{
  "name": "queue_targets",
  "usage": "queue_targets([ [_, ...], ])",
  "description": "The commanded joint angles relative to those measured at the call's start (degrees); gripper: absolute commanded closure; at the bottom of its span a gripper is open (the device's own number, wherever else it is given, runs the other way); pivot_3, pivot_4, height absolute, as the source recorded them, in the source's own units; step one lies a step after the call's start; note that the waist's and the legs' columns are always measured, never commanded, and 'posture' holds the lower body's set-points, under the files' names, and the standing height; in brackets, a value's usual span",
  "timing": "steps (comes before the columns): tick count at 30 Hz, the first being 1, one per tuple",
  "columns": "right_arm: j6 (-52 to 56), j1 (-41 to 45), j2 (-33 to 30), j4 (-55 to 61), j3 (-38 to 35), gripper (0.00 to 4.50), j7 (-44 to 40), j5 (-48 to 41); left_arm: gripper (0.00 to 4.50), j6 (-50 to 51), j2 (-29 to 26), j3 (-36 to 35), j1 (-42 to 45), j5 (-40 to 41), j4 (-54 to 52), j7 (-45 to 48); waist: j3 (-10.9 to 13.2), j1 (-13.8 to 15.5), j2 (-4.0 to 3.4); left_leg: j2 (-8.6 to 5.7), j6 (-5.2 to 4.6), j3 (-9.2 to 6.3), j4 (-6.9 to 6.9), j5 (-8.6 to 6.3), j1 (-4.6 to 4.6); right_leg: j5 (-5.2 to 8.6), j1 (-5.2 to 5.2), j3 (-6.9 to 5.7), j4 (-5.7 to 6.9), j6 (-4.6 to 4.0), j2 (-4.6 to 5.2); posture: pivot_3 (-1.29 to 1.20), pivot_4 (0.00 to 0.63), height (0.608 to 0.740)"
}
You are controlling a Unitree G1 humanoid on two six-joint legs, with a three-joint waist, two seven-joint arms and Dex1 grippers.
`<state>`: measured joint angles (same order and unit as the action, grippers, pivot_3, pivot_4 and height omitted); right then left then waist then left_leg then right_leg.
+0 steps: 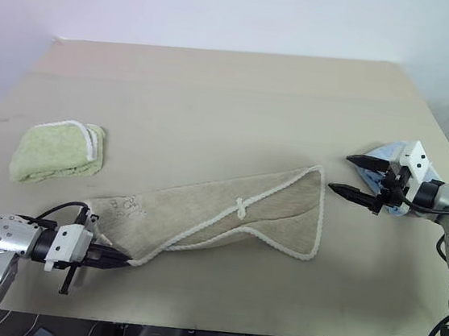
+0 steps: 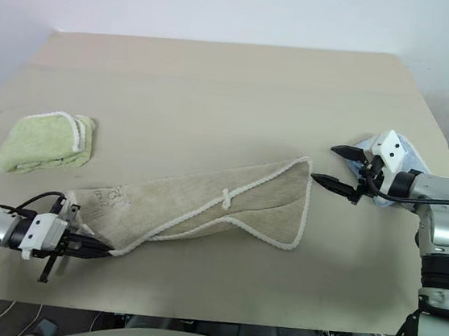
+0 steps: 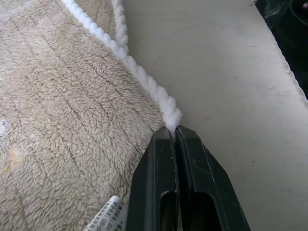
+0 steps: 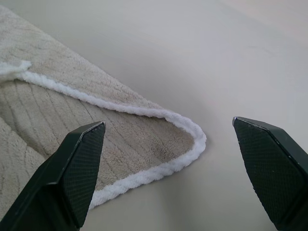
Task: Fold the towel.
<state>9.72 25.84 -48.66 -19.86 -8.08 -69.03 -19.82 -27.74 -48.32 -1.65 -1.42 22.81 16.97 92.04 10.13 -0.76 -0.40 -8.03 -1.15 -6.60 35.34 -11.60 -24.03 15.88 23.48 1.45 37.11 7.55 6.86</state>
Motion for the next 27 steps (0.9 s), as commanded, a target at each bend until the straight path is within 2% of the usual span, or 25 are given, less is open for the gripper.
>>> queue_targets([
  [1, -0.60, 1.87, -0.25, 0.62, 0.02, 0.00, -0.14, 0.45, 4.47, 1.52, -0.97, -1.12, 1.72, -0.46, 1.14, -1.17, 0.00, 0.05, 0.00, 0.00, 0.00, 0.00, 0.00, 0.00, 0.00, 0.00, -0.01, 0.00, 0.00, 0.00, 0.00, 0.00, 0.150, 0.728],
  [15, -3.85, 15.94, 4.95, -16.39, 9.39, 0.00, 0.63, 10.30, 4.47, 1.55, -1.63, -2.50, 2.51, 0.63, 3.35, -0.08, 0.01, -0.18, 0.00, 0.04, 0.01, 0.05, 0.00, 0.00, 0.05, -0.03, 0.02, 0.00, 0.02, -0.02, -0.03, 0.00, 0.150, 0.728],
  [27, -9.14, 20.87, 7.12, -27.10, 11.29, 0.00, -0.10, 14.56, 4.47, 1.28, -1.53, -3.45, 1.56, 0.95, 3.61, 0.01, 0.01, -0.39, 0.00, 0.05, 0.02, 0.05, -0.04, 0.01, 0.06, -0.05, 0.06, -0.01, 0.06, -0.05, -0.06, 0.00, 0.150, 0.728],
])
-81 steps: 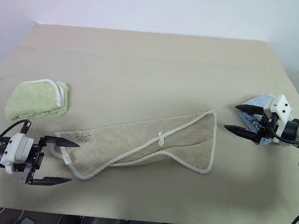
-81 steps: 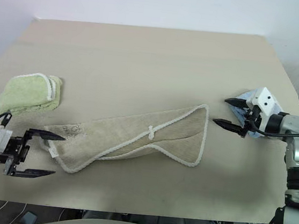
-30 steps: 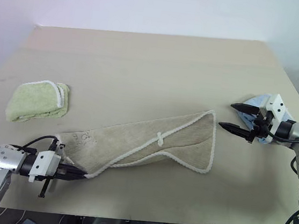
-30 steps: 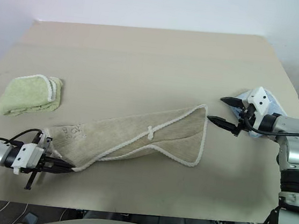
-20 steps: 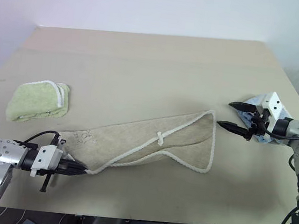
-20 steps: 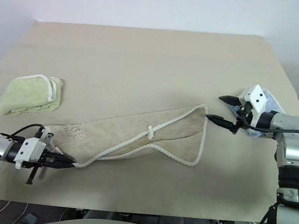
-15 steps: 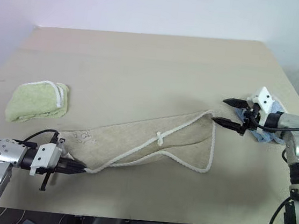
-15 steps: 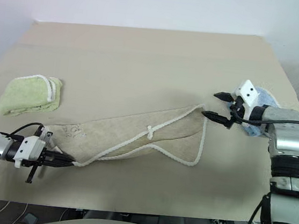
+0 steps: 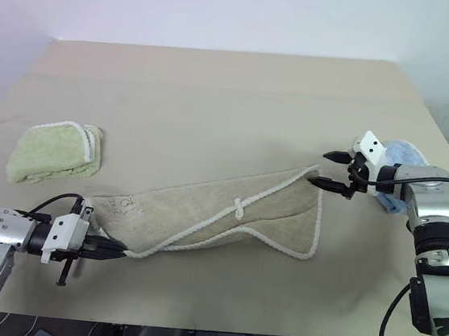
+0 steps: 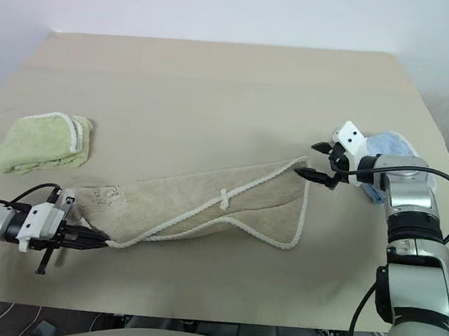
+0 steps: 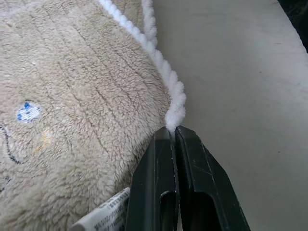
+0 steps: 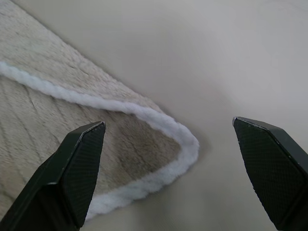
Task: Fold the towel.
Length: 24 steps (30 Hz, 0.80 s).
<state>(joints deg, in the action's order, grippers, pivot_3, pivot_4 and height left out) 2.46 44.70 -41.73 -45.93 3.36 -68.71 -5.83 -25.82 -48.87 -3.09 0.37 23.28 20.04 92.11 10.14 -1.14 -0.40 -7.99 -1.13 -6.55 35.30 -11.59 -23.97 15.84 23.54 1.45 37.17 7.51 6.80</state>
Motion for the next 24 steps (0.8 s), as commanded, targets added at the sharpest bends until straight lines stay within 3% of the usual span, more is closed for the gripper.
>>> queue_targets([
  [1, -2.26, 2.57, 0.51, -1.87, 0.04, 0.00, -0.30, 0.97, 4.47, -0.73, -0.93, -2.07, -0.36, 0.45, 0.56, -0.08, 0.00, -0.01, 0.00, 0.00, 0.00, 0.00, 0.00, 0.00, 0.00, 0.00, 0.00, 0.00, 0.00, 0.00, 0.00, 0.00, 0.150, 0.728],
  [7, -4.31, 4.29, 1.88, -4.82, 0.61, 0.00, -0.36, 2.50, 4.47, -0.98, -0.66, -2.19, -0.96, 0.43, 0.40, -0.36, 0.00, -0.03, 0.00, 0.00, 0.01, 0.00, -0.02, 0.00, 0.01, -0.01, 0.01, 0.00, 0.02, -0.01, -0.01, 0.00, 0.150, 0.728],
  [8, -4.59, 4.44, 2.03, -5.12, 0.57, 0.19, -0.39, 2.71, 4.50, -1.00, -0.62, -2.21, -1.09, 0.42, 0.27, -0.44, 0.00, -0.03, 0.00, 0.00, 0.01, 0.01, -0.02, 0.00, 0.01, -0.01, 0.01, 0.00, 0.02, -0.01, 0.00, 0.00, 0.150, 0.728],
  [11, -5.22, 4.87, 2.36, -5.98, 0.46, 0.91, -0.57, 3.15, 4.50, -0.93, -0.56, -2.24, -1.33, 0.41, -0.05, -0.67, 0.00, -0.03, 0.00, 0.00, 0.01, 0.01, -0.03, 0.00, 0.01, -0.01, 0.01, 0.00, 0.02, -0.01, -0.01, 0.00, 0.150, 0.728],
  [21, -5.68, 4.28, 2.18, -4.59, -0.36, 4.31, -1.35, 3.02, 4.50, -0.99, -0.36, -2.26, 0.24, 0.03, 1.39, -1.73, 0.00, 0.01, -0.01, 0.00, 0.01, 0.00, -0.04, 0.01, 0.02, -0.02, 0.02, 0.00, 0.03, -0.02, -0.01, 0.00, 0.150, 0.728],
  [24, -5.24, 3.19, 1.52, -2.70, -1.19, 4.47, -1.69, 2.20, 4.50, -0.95, 0.04, -2.24, 1.86, -0.14, 2.73, -2.19, 0.00, 0.07, -0.01, 0.00, 0.02, 0.00, -0.03, 0.01, 0.02, -0.02, 0.02, 0.00, 0.04, -0.02, -0.02, 0.00, 0.150, 0.728],
])
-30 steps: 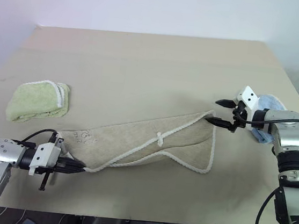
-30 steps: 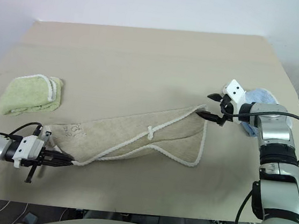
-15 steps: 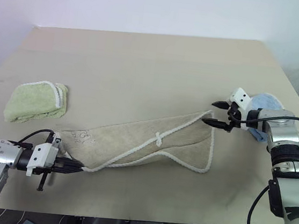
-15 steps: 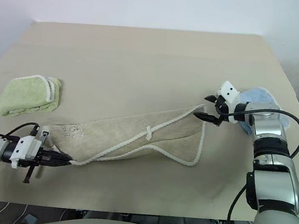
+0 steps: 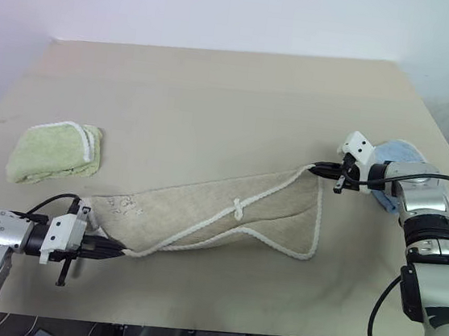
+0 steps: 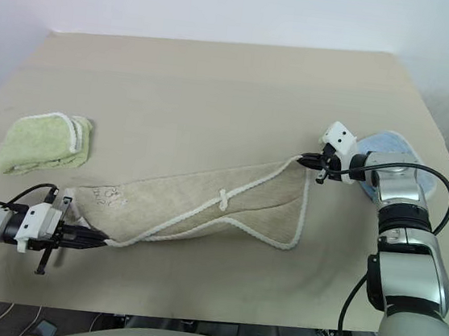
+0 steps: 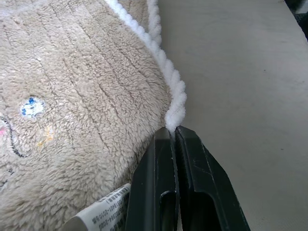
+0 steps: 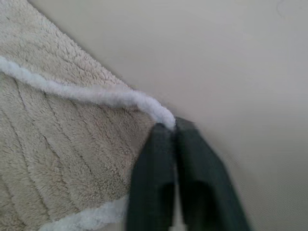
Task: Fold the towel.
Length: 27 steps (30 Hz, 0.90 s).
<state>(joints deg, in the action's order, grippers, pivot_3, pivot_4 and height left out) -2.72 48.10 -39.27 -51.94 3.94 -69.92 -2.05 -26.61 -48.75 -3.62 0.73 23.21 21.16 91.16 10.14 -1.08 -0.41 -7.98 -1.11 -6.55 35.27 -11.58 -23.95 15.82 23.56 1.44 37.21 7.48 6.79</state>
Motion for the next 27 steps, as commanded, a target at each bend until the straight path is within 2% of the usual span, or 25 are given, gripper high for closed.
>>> queue_targets([
  [1, 0.13, -0.53, -1.15, 3.88, -1.97, 4.47, -0.62, -1.81, 4.50, -0.07, 0.01, -1.75, 1.85, -0.01, 1.87, -1.31, 0.00, 0.02, 0.00, 0.00, 0.01, 0.00, 0.00, 0.00, 0.01, 0.00, 0.00, 0.00, 0.01, 0.00, 0.00, 0.00, 0.150, 0.728],
  [4, 1.57, -1.90, -1.78, 6.44, -2.96, 4.47, -0.45, -2.83, 4.50, 0.31, 0.21, -2.13, 3.69, 0.18, 3.28, -1.90, 0.00, 0.14, 0.00, 0.00, 0.01, 0.00, 0.02, 0.00, 0.01, 0.00, -0.01, 0.00, 0.01, 0.00, 0.00, 0.00, 0.150, 0.728],
  [10, 6.91, -7.73, -4.08, 16.37, -5.92, 4.47, -1.17, -6.84, 4.50, 4.47, 1.43, -3.90, 14.48, 0.76, 10.78, -6.08, 0.01, 0.37, 0.03, -0.04, 0.00, -0.07, 0.04, 0.01, 0.00, -0.01, -0.02, -0.04, 0.05, 0.01, 0.00, 0.00, 0.150, 0.728],
  [16, 11.22, -11.38, -5.83, 22.56, -8.05, 4.47, 0.14, -9.34, 4.50, 7.40, 3.59, -5.43, 20.92, 1.27, 15.02, -8.39, 0.01, -0.12, 0.04, -0.05, -0.11, 0.02, 0.00, 0.07, 0.00, -0.02, 0.00, -0.03, 0.07, 0.02, 0.03, 0.00, 0.150, 0.728],
  [27, 11.72, -10.88, -6.91, 23.05, -10.70, 4.47, 4.66, -9.79, 4.50, 9.90, 4.99, -5.71, 30.03, -0.97, 20.37, -11.02, 0.02, 0.26, 0.06, -0.07, -0.12, 0.00, 0.05, 0.08, -0.02, -0.02, 0.01, -0.04, 0.18, 0.02, 0.03, 0.00, 0.150, 0.728],
])
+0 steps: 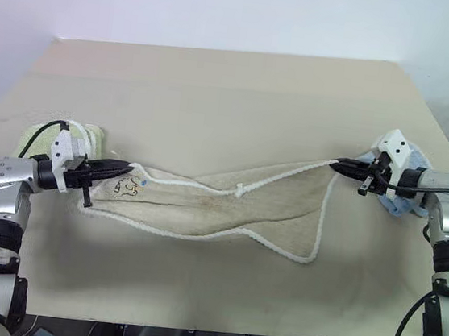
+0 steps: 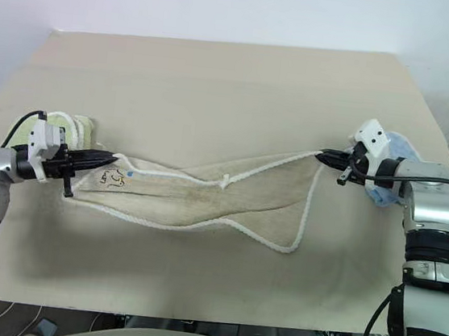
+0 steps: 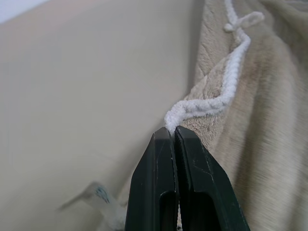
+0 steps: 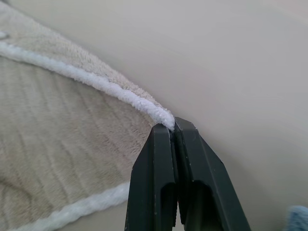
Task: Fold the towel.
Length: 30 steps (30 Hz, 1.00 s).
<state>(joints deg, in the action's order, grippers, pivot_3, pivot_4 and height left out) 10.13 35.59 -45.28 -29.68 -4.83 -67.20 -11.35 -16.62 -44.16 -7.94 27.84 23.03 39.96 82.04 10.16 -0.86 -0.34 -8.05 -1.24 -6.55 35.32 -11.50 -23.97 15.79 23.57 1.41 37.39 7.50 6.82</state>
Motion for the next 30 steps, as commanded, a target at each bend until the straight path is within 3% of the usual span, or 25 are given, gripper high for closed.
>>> queue_targets([
  [1, -1.60, 2.49, -0.62, -0.07, -2.26, 4.47, 3.47, -0.23, 4.50, -0.46, 1.18, -1.40, 4.80, -1.34, 3.10, -3.76, 0.00, 0.11, 0.00, 0.00, 0.00, -0.01, 0.00, 0.00, 0.00, 0.00, 0.00, 0.00, 0.00, 0.00, 0.00, 0.00, 0.150, 0.728],
  [13, -4.85, 10.16, 2.11, -8.52, -4.48, 4.47, 18.57, 0.59, 4.50, -6.81, 8.76, -2.35, 21.04, -8.52, 18.97, -26.95, 0.01, -0.09, 0.13, -0.09, -0.02, 0.00, 0.15, 0.02, -0.25, -0.05, 0.07, -0.01, 0.22, 0.06, 0.01, 0.00, 0.150, 0.728],
  [24, -9.86, 17.86, 4.40, -16.64, -7.16, 4.47, 31.72, 1.12, 4.50, -8.67, 10.00, -3.66, 32.14, -10.27, 27.29, -36.02, 0.09, -0.12, 0.26, -0.19, -0.03, -0.01, 0.63, 0.03, -0.56, -0.10, 0.33, -0.01, 0.68, 0.11, 0.03, 0.00, 0.150, 0.728],
  [30, -10.95, 19.25, 4.68, -18.05, -8.70, 4.47, 34.56, -0.08, 4.50, -9.73, 9.46, -5.23, 35.85, -10.12, 28.75, -38.86, 0.09, -0.22, 0.27, -0.21, -0.03, -0.01, 0.65, 0.03, -0.57, -0.12, 0.34, -0.01, 0.70, 0.13, 0.03, 0.00, 0.150, 0.728],
])
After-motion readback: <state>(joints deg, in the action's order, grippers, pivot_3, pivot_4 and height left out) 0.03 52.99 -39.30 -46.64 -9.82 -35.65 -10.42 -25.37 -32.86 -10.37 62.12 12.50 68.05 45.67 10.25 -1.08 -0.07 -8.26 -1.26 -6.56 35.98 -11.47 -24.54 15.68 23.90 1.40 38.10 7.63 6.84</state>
